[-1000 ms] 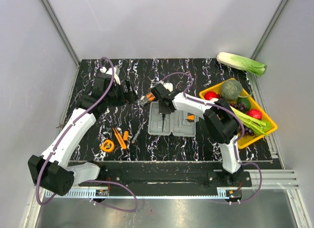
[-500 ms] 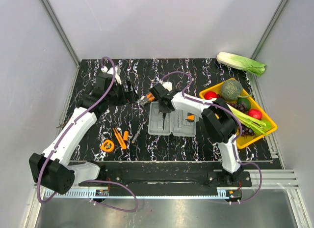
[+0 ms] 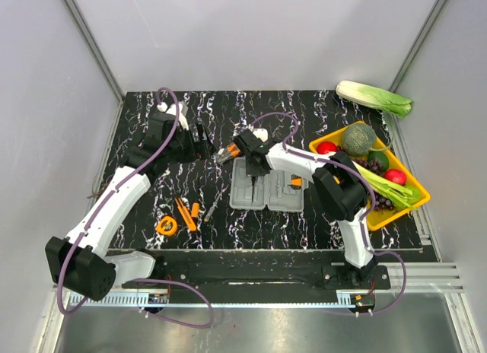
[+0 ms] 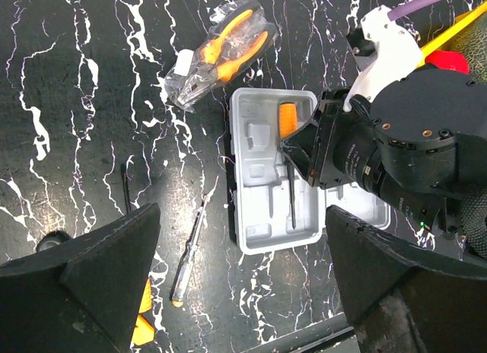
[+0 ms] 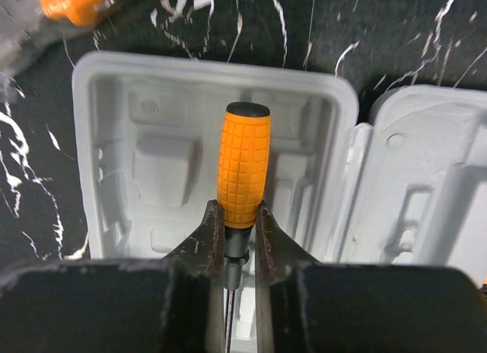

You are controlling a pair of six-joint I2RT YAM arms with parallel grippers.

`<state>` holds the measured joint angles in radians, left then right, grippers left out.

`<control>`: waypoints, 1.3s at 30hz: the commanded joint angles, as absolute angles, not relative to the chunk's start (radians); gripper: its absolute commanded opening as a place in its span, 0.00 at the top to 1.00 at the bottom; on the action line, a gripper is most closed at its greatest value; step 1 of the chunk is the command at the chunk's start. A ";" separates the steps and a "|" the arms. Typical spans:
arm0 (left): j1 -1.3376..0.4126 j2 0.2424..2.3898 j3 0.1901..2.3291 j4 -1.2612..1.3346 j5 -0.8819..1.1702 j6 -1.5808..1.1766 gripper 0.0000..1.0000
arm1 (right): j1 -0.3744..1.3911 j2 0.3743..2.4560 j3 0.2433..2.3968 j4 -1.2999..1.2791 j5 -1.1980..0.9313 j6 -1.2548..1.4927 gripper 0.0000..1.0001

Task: Pack the tool kit

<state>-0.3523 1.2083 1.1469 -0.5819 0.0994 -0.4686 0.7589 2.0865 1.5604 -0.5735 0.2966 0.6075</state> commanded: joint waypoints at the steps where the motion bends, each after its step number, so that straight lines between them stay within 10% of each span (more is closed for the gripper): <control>1: -0.350 1.210 1.134 -0.528 0.123 -0.472 0.07 | 0.758 2.082 1.535 -0.609 0.256 0.647 0.89; 16: -0.350 1.256 1.147 -0.506 0.173 -0.491 0.07 | 0.758 2.014 1.583 -0.667 0.327 0.657 0.61; 39: -0.354 1.595 1.078 -0.356 0.406 -0.555 0.27 | 0.758 2.052 1.612 -0.709 0.292 0.629 0.70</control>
<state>-0.3523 1.5021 1.1114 -0.4194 0.3141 -0.5320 0.7589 2.0251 1.5688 -0.6865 0.2943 0.6407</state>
